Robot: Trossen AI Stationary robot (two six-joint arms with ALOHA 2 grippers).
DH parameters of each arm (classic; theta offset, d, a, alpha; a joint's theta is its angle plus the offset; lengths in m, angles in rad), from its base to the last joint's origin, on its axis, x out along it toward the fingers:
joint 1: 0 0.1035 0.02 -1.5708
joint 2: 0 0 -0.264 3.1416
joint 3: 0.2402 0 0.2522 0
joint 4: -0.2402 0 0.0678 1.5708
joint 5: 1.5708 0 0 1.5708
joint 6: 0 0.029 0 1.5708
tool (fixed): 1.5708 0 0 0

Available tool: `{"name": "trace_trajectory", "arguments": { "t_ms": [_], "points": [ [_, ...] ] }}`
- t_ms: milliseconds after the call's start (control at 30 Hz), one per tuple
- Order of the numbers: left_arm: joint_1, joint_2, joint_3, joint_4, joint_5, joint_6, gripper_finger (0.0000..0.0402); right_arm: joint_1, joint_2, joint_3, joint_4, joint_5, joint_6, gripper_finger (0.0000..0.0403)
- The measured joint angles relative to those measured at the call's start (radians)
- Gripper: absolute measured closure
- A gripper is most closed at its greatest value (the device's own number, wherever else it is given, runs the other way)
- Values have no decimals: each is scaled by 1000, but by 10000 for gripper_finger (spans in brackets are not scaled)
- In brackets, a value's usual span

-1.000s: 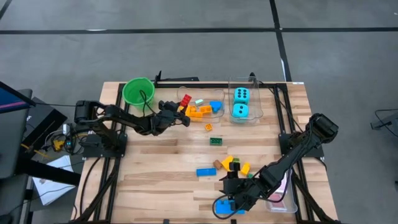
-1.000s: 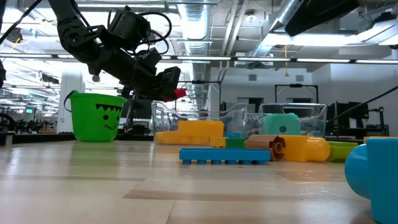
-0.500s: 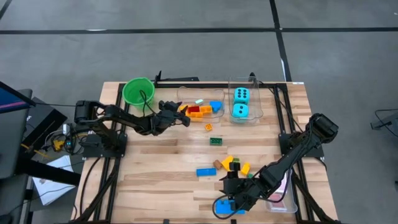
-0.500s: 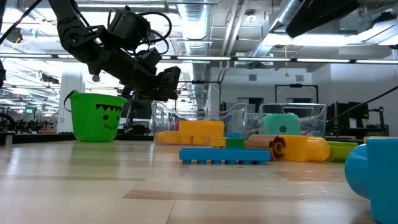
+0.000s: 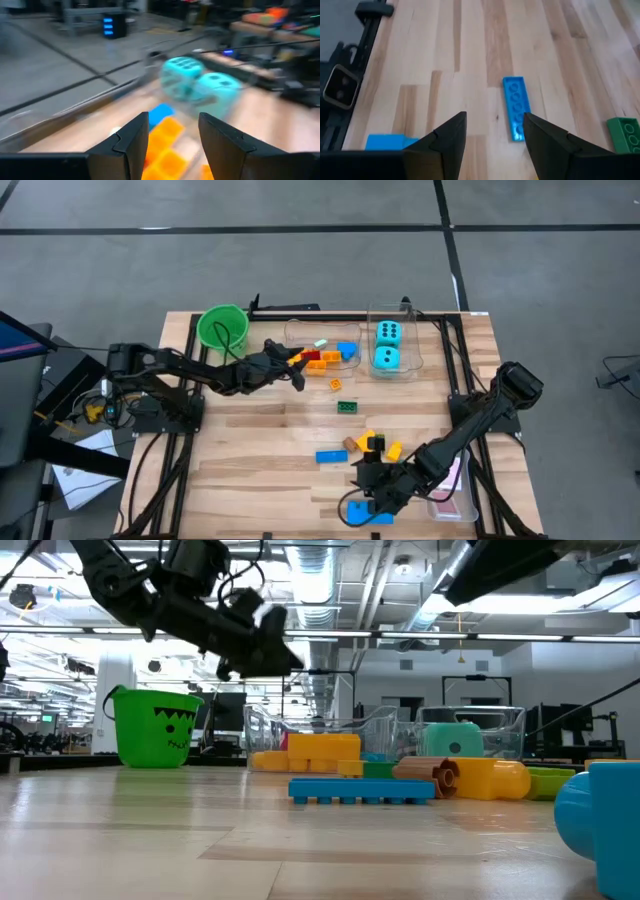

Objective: Pick & Place Toys
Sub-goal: Put the blue gamepiece into the left transparent bin

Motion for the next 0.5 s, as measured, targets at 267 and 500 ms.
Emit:
{"name": "trace_trajectory", "arguments": {
  "t_ms": [267,500],
  "points": [
    [-34,-112,0,-55,114,28,231,-37,0,0,60,3,23,217],
    [-40,-121,0,-52,114,48,231,-51,0,0,60,3,19,217]
  ]
}}
